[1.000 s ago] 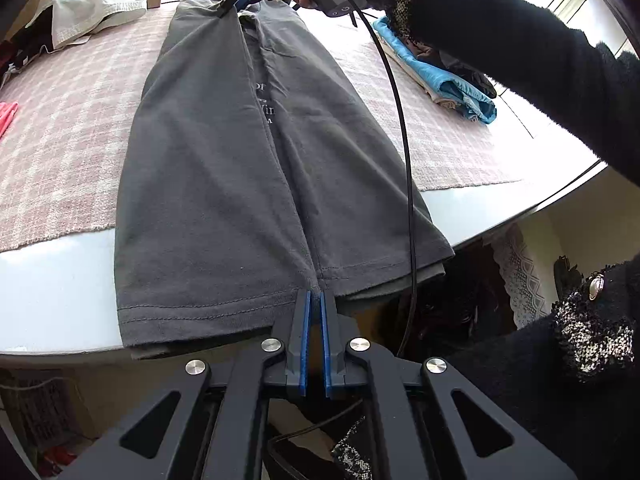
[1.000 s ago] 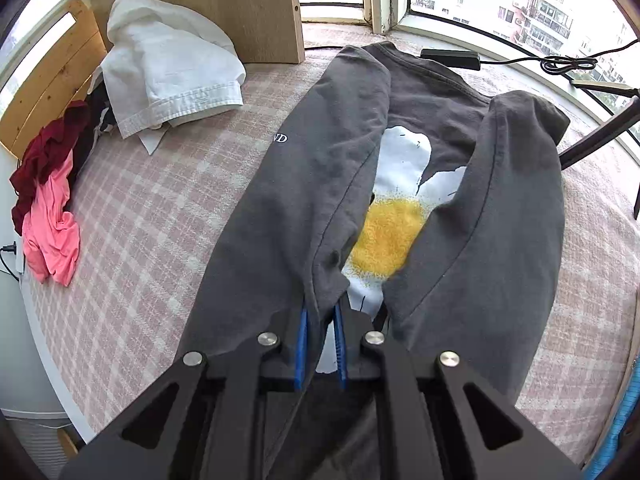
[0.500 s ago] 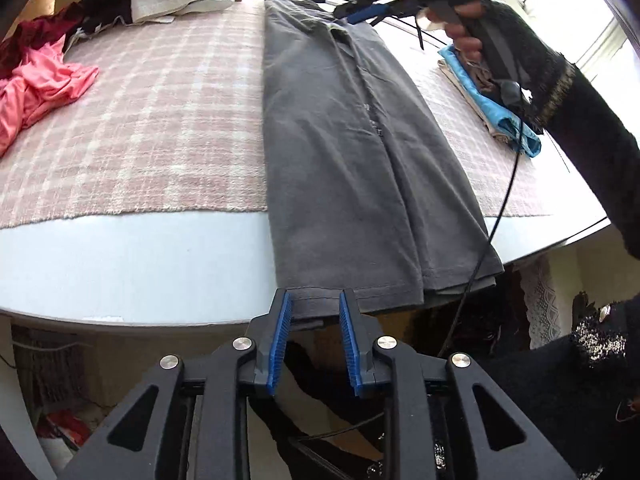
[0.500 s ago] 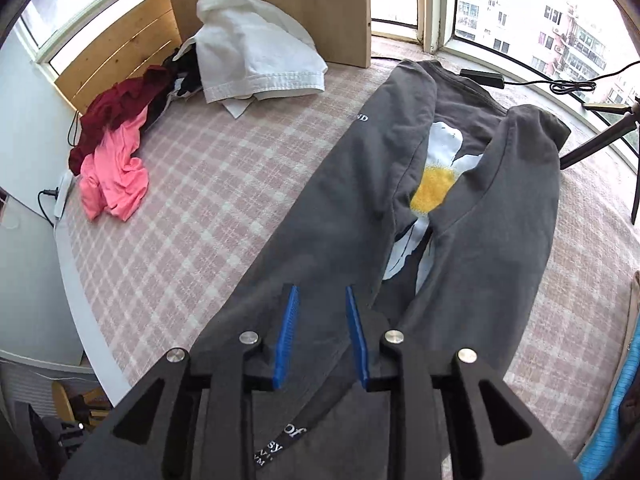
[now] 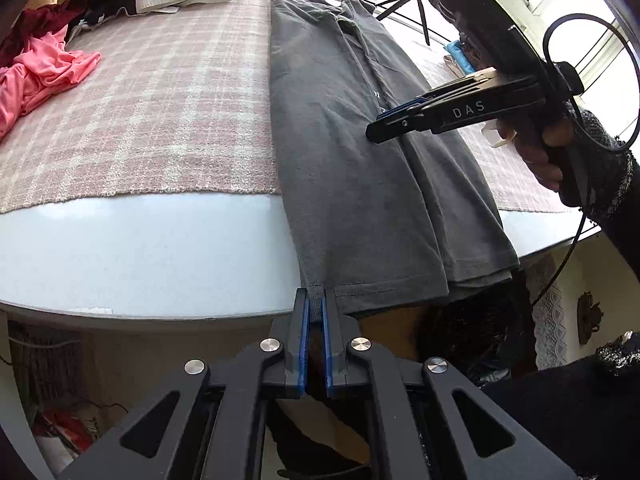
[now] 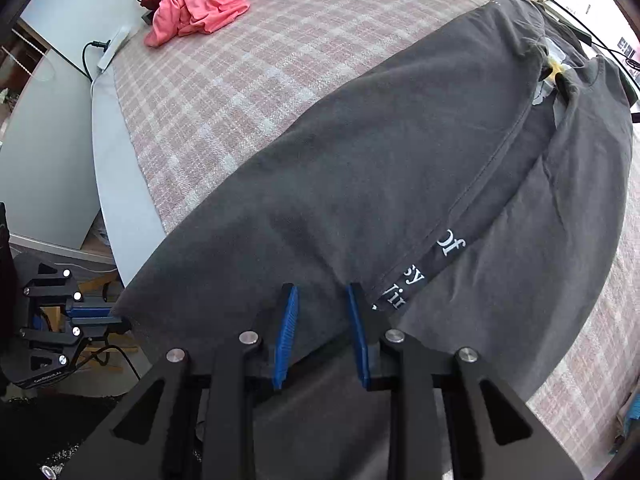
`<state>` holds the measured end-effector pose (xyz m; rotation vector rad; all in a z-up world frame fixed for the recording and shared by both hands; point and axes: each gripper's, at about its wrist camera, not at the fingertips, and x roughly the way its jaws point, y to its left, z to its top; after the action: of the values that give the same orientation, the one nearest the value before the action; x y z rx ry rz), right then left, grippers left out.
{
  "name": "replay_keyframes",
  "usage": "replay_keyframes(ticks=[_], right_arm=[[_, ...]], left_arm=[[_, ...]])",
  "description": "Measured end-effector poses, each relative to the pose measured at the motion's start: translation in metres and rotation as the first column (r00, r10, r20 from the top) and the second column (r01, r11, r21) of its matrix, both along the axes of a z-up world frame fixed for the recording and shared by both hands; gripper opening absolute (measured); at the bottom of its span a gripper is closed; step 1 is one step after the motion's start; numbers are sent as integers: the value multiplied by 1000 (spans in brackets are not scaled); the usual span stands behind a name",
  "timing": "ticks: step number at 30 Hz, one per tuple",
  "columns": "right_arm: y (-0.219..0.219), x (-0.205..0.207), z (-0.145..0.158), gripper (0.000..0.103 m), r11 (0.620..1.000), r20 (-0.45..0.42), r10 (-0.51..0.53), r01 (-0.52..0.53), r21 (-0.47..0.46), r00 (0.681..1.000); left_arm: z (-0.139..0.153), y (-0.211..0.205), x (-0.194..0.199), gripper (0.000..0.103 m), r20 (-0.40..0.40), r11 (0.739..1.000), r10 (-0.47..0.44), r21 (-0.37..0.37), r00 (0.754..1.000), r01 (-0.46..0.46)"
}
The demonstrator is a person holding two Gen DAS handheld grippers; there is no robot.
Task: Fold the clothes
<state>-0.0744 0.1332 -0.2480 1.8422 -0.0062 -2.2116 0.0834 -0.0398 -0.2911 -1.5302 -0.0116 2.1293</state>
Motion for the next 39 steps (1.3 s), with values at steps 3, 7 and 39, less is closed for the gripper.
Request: replay_keyframes(ticks=[3, 7, 39], right_arm=[[0, 1, 1, 25, 1000, 29, 8, -9, 27, 1000], [-6, 0, 18, 25, 999, -36, 2, -4, -44, 999], [81, 239, 33, 30, 673, -18, -725, 702, -233, 689]], left_arm=[[1, -3, 1, 5, 5, 1000, 7, -3, 1000, -7], [9, -19, -5, 11, 1, 999, 51, -10, 999, -51], [22, -5, -35, 26, -13, 998, -61, 12, 998, 61]])
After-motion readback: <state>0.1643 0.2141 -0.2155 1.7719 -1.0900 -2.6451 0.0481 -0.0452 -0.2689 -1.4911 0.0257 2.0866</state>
